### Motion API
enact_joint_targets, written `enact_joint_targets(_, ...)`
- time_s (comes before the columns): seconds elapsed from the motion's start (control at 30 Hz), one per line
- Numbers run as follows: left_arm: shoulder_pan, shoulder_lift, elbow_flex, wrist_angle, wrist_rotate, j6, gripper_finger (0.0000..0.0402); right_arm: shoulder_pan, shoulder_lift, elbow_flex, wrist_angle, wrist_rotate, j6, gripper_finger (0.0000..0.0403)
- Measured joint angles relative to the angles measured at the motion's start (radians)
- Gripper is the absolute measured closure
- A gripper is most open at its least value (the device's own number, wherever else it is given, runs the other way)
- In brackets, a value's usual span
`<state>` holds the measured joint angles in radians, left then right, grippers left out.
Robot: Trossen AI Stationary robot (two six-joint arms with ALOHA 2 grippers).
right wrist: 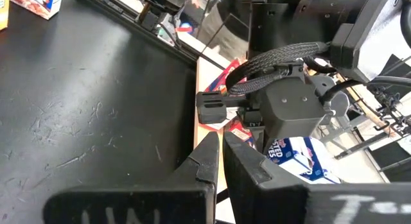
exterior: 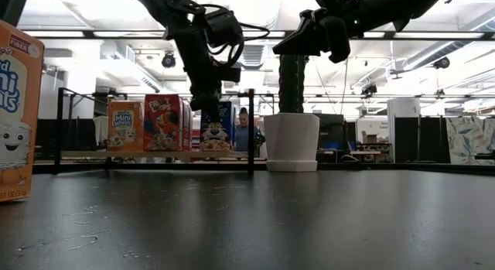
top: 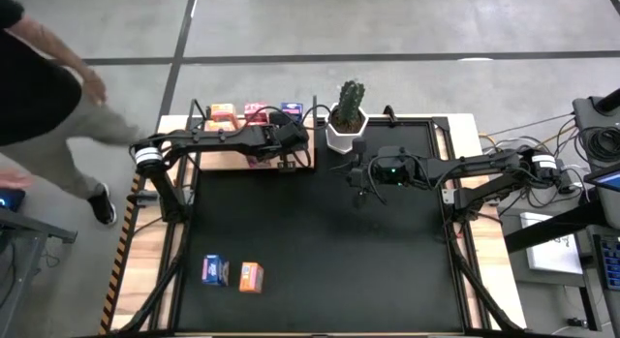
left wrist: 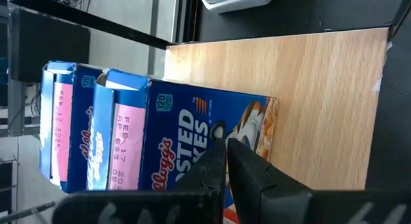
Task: Stack cereal on shelf
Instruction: Put the right blue cereal box on the shelf and align it with the other blue cereal box
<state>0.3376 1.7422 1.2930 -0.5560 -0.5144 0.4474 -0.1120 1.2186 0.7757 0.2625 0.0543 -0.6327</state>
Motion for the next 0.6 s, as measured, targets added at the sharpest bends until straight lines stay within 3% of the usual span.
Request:
enact_joint_targets(0.37, -0.046, -0.113, 0.056, -0.009, 0.061, 0.053, 0.0402, 0.000, 0.000, 0.000, -0.004, 0.000, 0.000, 0.0392)
enact_joint_targets(0.6, 0.031, -0.223, 0.056, -0.018, 0.026, 0.141, 0.0402, 0.000, 0.000, 0.000, -0.003, 0.000, 0.000, 0.0392)
